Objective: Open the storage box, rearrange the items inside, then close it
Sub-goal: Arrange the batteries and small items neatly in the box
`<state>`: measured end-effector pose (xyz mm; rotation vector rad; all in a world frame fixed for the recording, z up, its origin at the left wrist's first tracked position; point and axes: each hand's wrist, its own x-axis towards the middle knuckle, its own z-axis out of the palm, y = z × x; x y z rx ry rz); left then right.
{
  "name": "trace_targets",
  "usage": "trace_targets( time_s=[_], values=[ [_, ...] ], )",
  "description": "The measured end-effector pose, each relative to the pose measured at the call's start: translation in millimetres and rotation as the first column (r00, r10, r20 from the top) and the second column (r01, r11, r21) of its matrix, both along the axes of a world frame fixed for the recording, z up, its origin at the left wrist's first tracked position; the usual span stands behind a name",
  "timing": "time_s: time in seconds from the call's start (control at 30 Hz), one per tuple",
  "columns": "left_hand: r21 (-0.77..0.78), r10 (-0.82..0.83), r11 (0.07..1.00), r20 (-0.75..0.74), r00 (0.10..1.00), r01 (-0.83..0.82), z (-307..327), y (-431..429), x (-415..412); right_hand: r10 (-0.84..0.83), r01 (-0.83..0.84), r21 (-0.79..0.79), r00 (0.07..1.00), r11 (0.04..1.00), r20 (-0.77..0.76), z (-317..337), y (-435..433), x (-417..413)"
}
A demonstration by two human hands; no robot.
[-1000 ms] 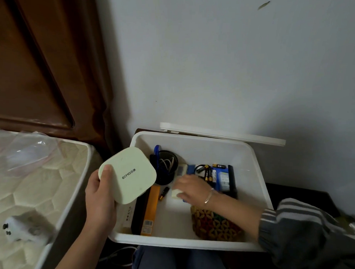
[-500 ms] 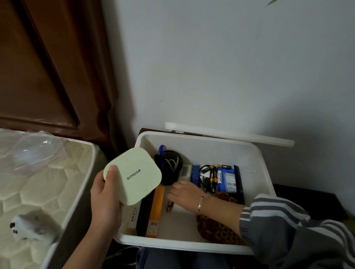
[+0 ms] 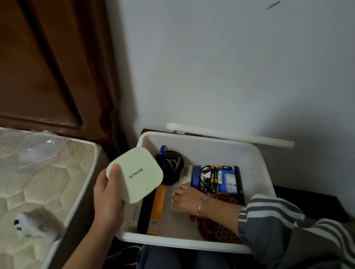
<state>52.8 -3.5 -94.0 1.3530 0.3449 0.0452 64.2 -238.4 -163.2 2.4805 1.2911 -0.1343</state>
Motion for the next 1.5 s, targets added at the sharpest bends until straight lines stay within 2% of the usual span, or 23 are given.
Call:
trace_targets(
  time_s=[0.13,0.2,0.23,0.3,0.4,0.53,0.6,0.73,0.8,0.83,0.9,0.93,1.0,1.07,1.17,1.33,1.4,1.5],
  values=[
    [-0.017,-0.011,1.000,-0.002,1.000,0.011,0.6,0.1,0.2,-0.010,0.012,0.092,1.000,0.996,-0.024,7.5,-3.4,-1.8],
    [-0.024,-0.008,1.000,-0.002,1.000,0.008,-0.1,0.6,0.9,-0.080,0.097,0.176,0.991,0.980,-0.105,16.0,-14.6,-3.8],
    [-0.019,-0.008,1.000,-0.001,1.000,0.008,-0.5,0.7,1.3,-0.111,0.148,0.191,0.975,0.970,-0.193,19.3,-22.1,-4.1],
    [-0.015,-0.008,1.000,-0.003,1.000,0.008,-1.4,1.2,1.7,-0.158,0.196,0.100,0.939,0.975,-0.305,21.4,-35.3,-7.9],
    [-0.013,-0.005,1.000,-0.003,1.000,0.005,-3.2,1.9,2.7,-0.142,0.134,-0.049,0.955,0.990,-0.260,22.9,-42.8,-20.1],
    [-0.014,-0.002,1.000,0.004,1.000,0.002,-4.1,1.5,3.0,-0.082,0.059,-0.155,0.987,0.986,-0.141,15.7,-31.8,-31.3],
    [-0.011,-0.002,1.000,0.004,1.000,0.002,-3.7,0.9,2.8,-0.097,0.075,-0.200,0.990,0.977,-0.101,13.9,-21.7,-28.8],
    [-0.017,0.010,1.000,0.000,1.000,-0.010,-1.6,0.5,2.0,-0.060,0.059,-0.181,0.998,0.982,0.001,9.0,-13.0,-22.5],
    [-0.015,0.015,1.000,-0.001,1.000,-0.015,-1.5,0.8,1.5,-0.091,0.089,-0.063,0.995,0.994,-0.029,14.6,-11.6,-20.8],
    [-0.016,0.017,1.000,-0.001,1.000,-0.017,-1.2,1.2,1.7,-0.154,0.156,0.014,0.984,0.988,-0.090,19.0,-11.6,-19.7],
    [-0.009,0.011,1.000,-0.002,1.000,-0.011,-0.5,1.3,1.8,-0.365,0.400,0.102,0.896,0.911,-0.253,27.5,-16.8,-14.2],
    [-0.003,0.006,1.000,-0.002,1.000,-0.006,-0.1,1.0,1.6,-0.487,0.540,0.148,0.826,0.829,-0.286,34.3,-24.1,-10.0],
    [0.008,0.003,1.000,0.001,1.000,-0.003,1.9,0.0,0.7,-0.683,0.721,0.255,0.693,0.644,-0.232,47.5,-48.1,-2.1],
    [0.029,0.007,1.000,0.008,1.000,-0.008,4.1,-1.3,-0.8,-0.807,0.807,0.261,0.574,0.529,-0.138,55.0,-73.7,2.6],
    [0.054,0.017,0.998,0.018,1.000,-0.018,9.6,-3.4,-3.9,-0.883,0.868,0.206,0.468,0.451,-0.038,52.1,-95.0,9.0],
    [0.077,0.020,0.997,0.008,1.000,-0.020,15.6,-6.2,-7.3,-0.943,0.934,0.148,0.331,0.324,-0.023,40.6,-104.2,14.0],
    [0.120,0.021,0.993,0.015,1.000,-0.023,18.2,-8.1,-8.4,-0.947,0.937,0.153,0.320,0.314,-0.018,39.9,-104.8,12.1],
    [0.274,-0.002,0.962,0.054,0.999,-0.013,25.5,-11.6,-10.9,-0.926,0.900,0.236,0.377,0.366,-0.005,53.8,-105.2,3.7]
  ],
)
